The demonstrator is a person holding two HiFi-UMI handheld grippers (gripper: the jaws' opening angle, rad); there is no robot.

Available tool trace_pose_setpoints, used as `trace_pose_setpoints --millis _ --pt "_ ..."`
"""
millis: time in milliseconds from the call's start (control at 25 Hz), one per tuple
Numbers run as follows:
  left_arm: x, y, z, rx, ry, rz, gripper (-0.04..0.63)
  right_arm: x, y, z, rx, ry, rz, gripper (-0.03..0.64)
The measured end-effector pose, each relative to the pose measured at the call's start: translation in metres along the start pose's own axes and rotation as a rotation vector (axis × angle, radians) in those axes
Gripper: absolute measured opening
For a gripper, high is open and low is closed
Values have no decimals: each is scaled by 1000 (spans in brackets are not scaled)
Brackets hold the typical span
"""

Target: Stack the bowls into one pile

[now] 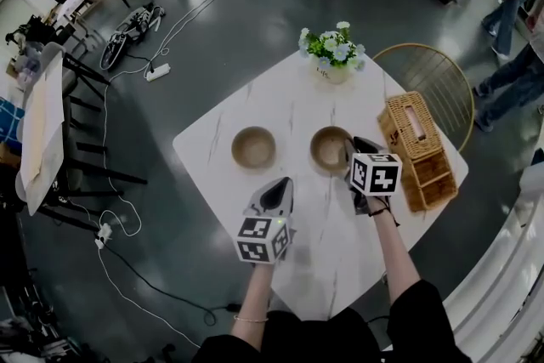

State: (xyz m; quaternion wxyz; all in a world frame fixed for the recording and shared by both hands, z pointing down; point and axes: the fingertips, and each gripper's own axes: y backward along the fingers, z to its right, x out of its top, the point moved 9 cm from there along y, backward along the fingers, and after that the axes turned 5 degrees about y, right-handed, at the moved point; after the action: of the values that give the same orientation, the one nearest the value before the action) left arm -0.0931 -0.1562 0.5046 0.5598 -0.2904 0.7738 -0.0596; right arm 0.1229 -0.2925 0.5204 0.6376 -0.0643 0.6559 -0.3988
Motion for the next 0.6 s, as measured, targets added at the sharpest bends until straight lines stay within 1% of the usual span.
trace_pose_setpoints --millis 280,440,600 --pt "1 3 -1 5 1 9 14 1 3 1 0 -9 23 83" --pt "2 3 -1 9 5 12 14 -1 -2 5 2 -16 1 108" --pt "1 1 -2 11 5 7 14 -8 -9 10 3 -54 -34 110"
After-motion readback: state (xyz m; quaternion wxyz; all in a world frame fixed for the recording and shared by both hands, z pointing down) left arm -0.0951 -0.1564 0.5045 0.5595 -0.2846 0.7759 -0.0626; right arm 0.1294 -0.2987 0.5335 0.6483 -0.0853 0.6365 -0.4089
